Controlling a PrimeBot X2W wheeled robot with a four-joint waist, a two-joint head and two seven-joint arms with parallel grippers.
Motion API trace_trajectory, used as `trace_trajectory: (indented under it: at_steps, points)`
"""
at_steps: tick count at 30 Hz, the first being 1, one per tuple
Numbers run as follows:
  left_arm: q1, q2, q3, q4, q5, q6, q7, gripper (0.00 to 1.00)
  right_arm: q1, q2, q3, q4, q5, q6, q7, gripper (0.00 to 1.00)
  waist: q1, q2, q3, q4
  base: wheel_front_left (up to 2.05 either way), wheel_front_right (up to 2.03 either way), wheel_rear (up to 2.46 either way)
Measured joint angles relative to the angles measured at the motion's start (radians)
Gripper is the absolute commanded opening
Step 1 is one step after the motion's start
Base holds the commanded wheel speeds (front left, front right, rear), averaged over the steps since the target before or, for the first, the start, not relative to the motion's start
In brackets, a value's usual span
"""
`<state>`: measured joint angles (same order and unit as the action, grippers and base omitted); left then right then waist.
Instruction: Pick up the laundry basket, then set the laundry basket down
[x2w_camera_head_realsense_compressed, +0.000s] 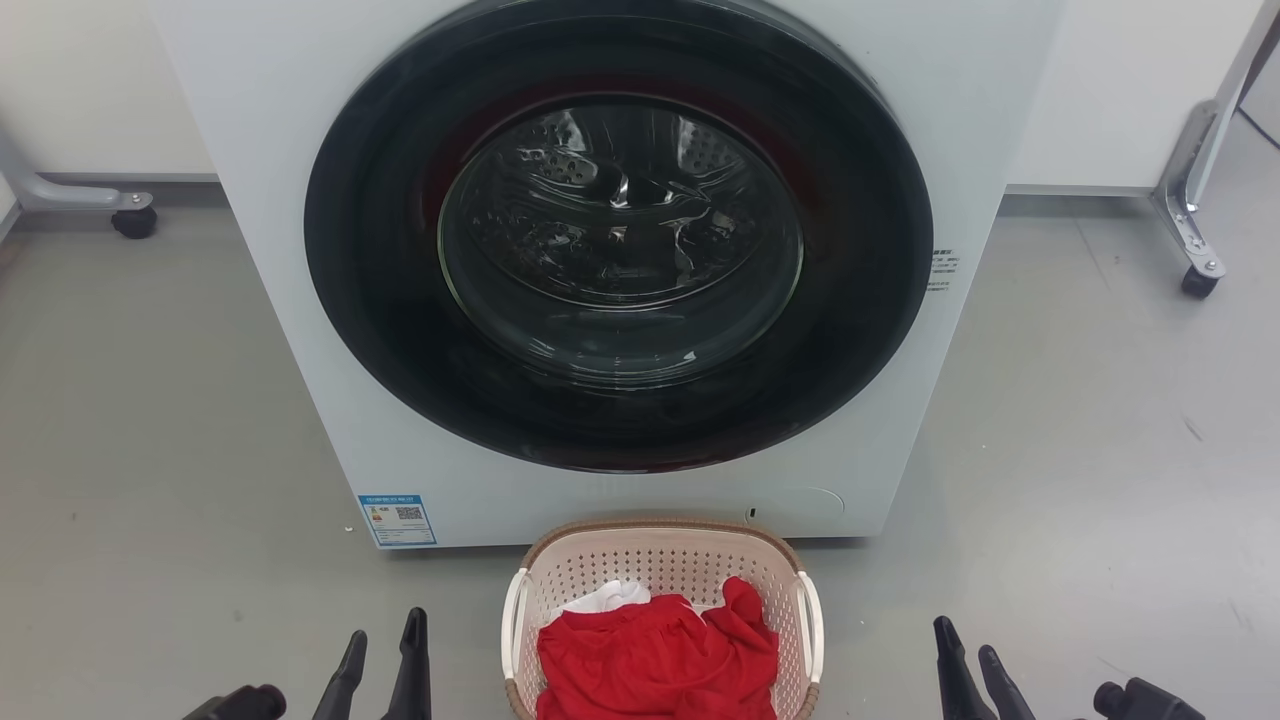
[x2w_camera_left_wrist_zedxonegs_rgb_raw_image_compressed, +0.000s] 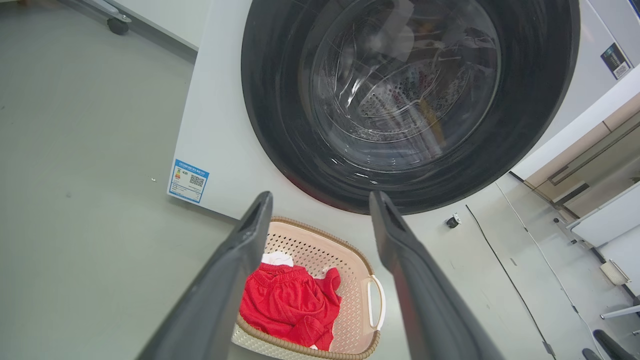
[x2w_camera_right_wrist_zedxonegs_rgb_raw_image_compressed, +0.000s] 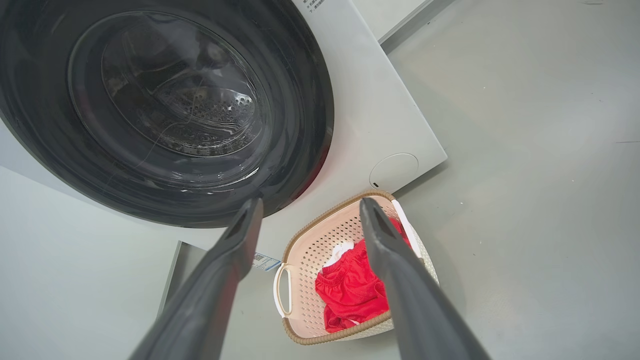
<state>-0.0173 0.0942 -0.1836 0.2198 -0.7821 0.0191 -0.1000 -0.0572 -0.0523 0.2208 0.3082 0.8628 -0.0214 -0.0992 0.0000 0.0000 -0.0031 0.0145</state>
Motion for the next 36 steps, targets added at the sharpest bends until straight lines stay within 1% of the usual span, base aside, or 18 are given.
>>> trace_trajectory:
  at_steps: [2, 9, 12, 20, 26, 33, 36]
  points:
    - [0.0, 0.001, -0.004, -0.002, 0.012, 0.002, -0.001, 1.0, 0.0, 0.0, 0.005, -0.001, -0.011, -0.004, -0.002, 1.0, -0.0001, 0.0, 0.0, 0.0, 0.0, 0.0, 0.0]
    - [0.001, 0.013, -0.035, -0.01, 0.127, 0.018, -0.027, 1.0, 0.001, -0.001, 0.04, -0.007, -0.113, -0.023, -0.027, 1.0, 0.0, 0.0, 0.001, 0.001, 0.0, 0.0, 0.0]
    - [0.003, 0.017, -0.049, -0.011, 0.177, 0.026, -0.04, 1.0, 0.001, -0.001, 0.052, -0.009, -0.151, -0.024, -0.04, 1.0, 0.0, 0.0, 0.001, 0.002, 0.0, 0.0, 0.0]
    - [0.007, 0.024, -0.086, -0.011, 0.288, 0.045, -0.069, 1.0, 0.004, -0.002, 0.087, -0.014, -0.257, -0.049, -0.07, 1.0, 0.0, 0.0, 0.003, 0.004, 0.0, 0.0, 0.0]
    - [0.007, 0.029, -0.109, -0.01, 0.37, 0.061, -0.088, 1.0, 0.004, -0.003, 0.112, -0.016, -0.337, -0.059, -0.09, 1.0, 0.0, 0.0, 0.004, 0.005, 0.0, 0.0, 0.0]
    - [0.011, 0.033, -0.137, -0.009, 0.48, 0.078, -0.121, 1.0, 0.005, -0.004, 0.145, -0.02, -0.443, -0.081, -0.12, 1.0, 0.0, 0.0, 0.006, 0.006, 0.0, 0.0, 0.0]
    - [0.02, 0.033, -0.149, -0.007, 0.511, 0.079, -0.132, 1.0, 0.005, -0.004, 0.157, -0.021, -0.486, -0.086, -0.132, 1.0, 0.0, 0.0, 0.007, 0.006, 0.0, 0.0, 0.0]
